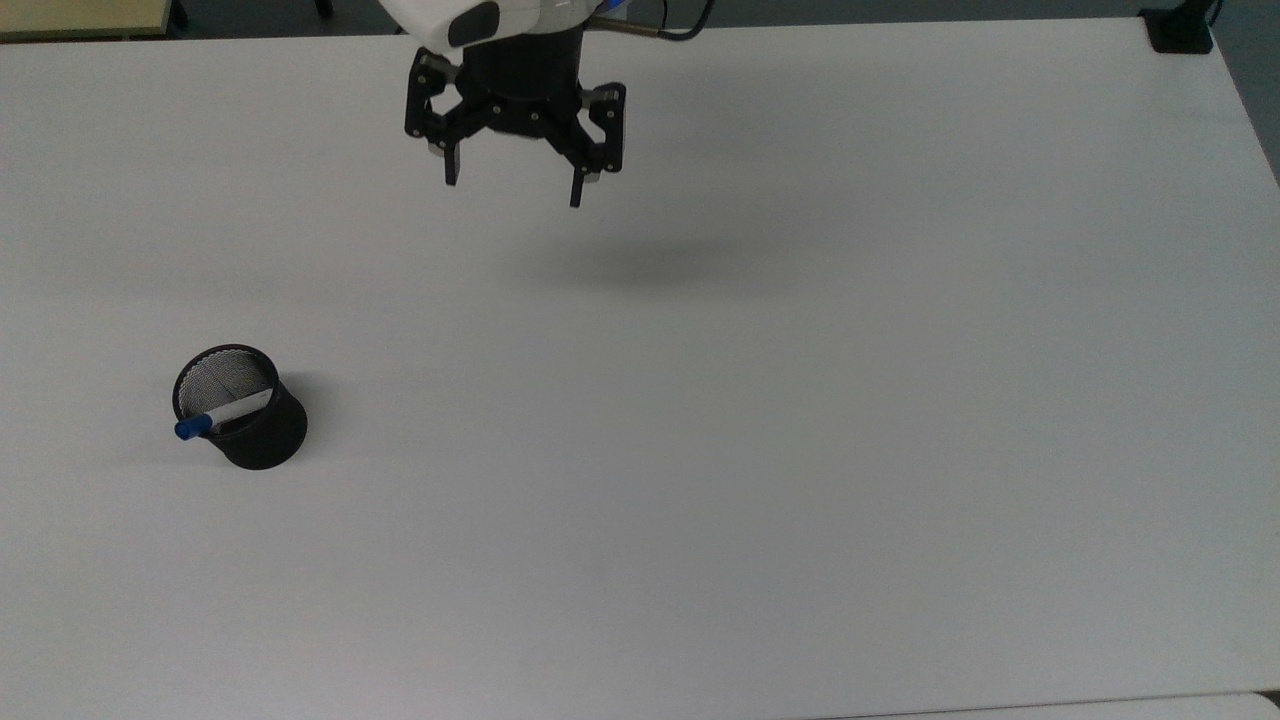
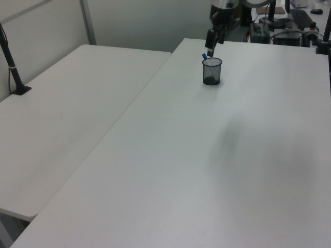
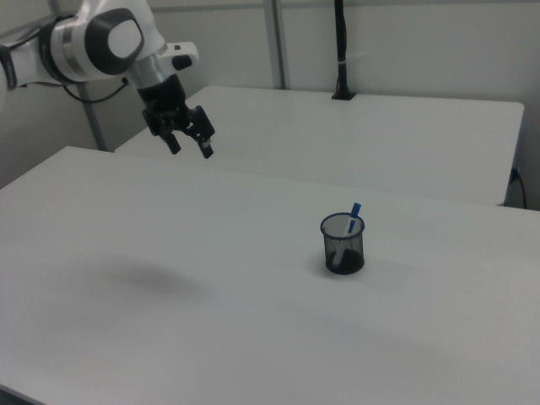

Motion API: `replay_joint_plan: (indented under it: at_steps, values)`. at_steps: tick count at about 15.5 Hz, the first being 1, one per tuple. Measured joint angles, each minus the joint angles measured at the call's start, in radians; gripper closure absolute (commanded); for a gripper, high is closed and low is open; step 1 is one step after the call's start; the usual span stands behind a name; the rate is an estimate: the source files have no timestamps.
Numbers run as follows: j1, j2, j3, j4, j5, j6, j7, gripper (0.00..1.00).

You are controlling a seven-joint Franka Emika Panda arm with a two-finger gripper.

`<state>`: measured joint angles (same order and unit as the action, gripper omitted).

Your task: Insert the marker

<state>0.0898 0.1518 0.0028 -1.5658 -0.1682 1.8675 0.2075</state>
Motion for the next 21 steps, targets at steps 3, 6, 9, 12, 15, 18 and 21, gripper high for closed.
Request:
replay_joint_plan:
  at_steps: [3,6,9,12,15,18,21]
  values:
    - [0.004,-0.053,-0.012,-0.026,0.070,-0.087,-0.008,0.00]
    - [0.003,-0.078,-0.037,-0.038,0.131,-0.134,-0.061,0.00]
    - [0.000,-0.082,-0.046,-0.042,0.152,-0.138,-0.081,0.00]
    - [0.000,-0.082,-0.046,-0.045,0.153,-0.154,-0.082,0.00]
    - [0.000,-0.083,-0.048,-0.045,0.152,-0.157,-0.082,0.00]
    - [0.000,-0.084,-0.052,-0.045,0.146,-0.157,-0.094,0.00]
    - [0.001,-0.091,-0.061,-0.045,0.146,-0.170,-0.098,0.00]
